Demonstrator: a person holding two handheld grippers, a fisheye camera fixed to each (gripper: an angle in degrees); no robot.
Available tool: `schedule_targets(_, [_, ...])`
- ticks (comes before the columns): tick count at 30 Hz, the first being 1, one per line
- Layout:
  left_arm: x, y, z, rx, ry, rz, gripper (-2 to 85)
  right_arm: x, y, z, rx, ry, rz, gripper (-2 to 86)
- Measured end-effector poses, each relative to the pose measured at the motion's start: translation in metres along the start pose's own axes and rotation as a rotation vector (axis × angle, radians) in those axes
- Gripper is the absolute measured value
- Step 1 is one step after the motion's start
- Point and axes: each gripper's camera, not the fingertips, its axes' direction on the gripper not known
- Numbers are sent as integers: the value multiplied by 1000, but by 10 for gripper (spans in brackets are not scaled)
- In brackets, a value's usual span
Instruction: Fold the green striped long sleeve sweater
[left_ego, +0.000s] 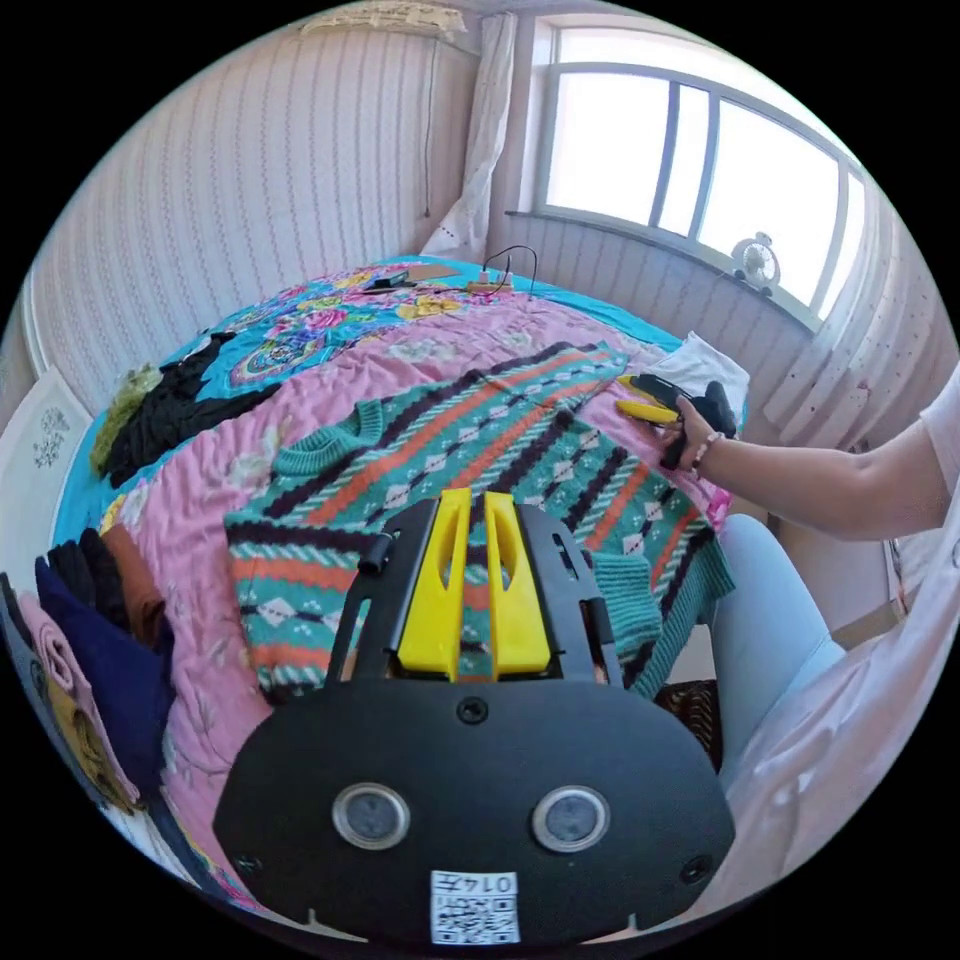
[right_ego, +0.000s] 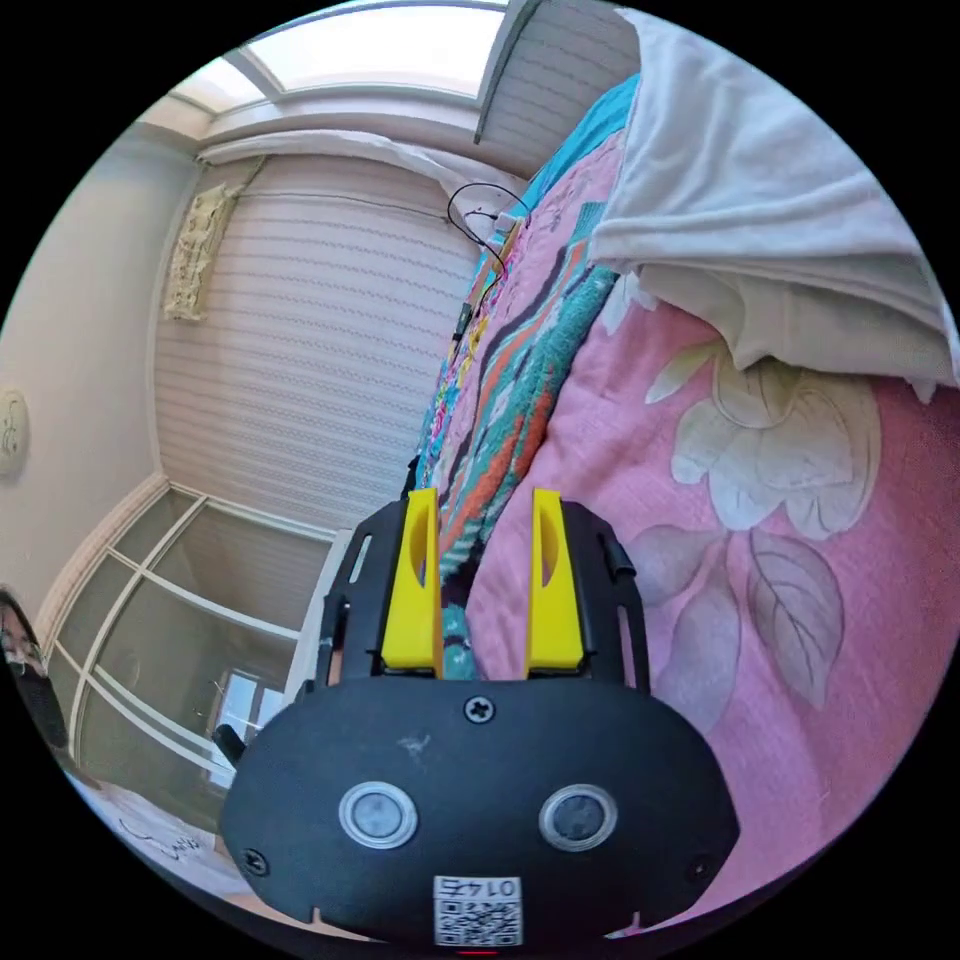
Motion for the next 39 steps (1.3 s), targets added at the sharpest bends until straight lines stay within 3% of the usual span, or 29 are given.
schedule_targets(6, [37, -102, 86, -17, 138, 97, 65, 33, -30, -8, 93, 2, 42, 11])
schedule_targets(12, [73, -194, 191, -62, 105, 261, 75, 42, -42, -29, 101, -37, -25, 15])
schedule_targets(18, [92, -265, 296, -147, 156, 230, 107, 43, -49, -45, 120, -88, -75, 77])
schedule_targets(24, [117, -288, 389, -355, 86, 281, 114, 48, -58, -49, 102, -30, -64, -2])
schedule_targets(30, [115, -285, 392, -312, 124, 254, 23, 49, -60, -55, 100, -32, -72, -2])
schedule_targets(34, [115, -282, 369, -285, 129, 221, 7, 49, -59, -59, 107, -44, -61, 8])
schedule_targets(37, [115, -278, 344, -281, 129, 229, 2, 47, -58, -65, 102, -119, -24, 64])
schedule_targets(39, [112, -271, 325, -267, 147, 235, 1, 46, -59, -66, 85, -273, 72, 137])
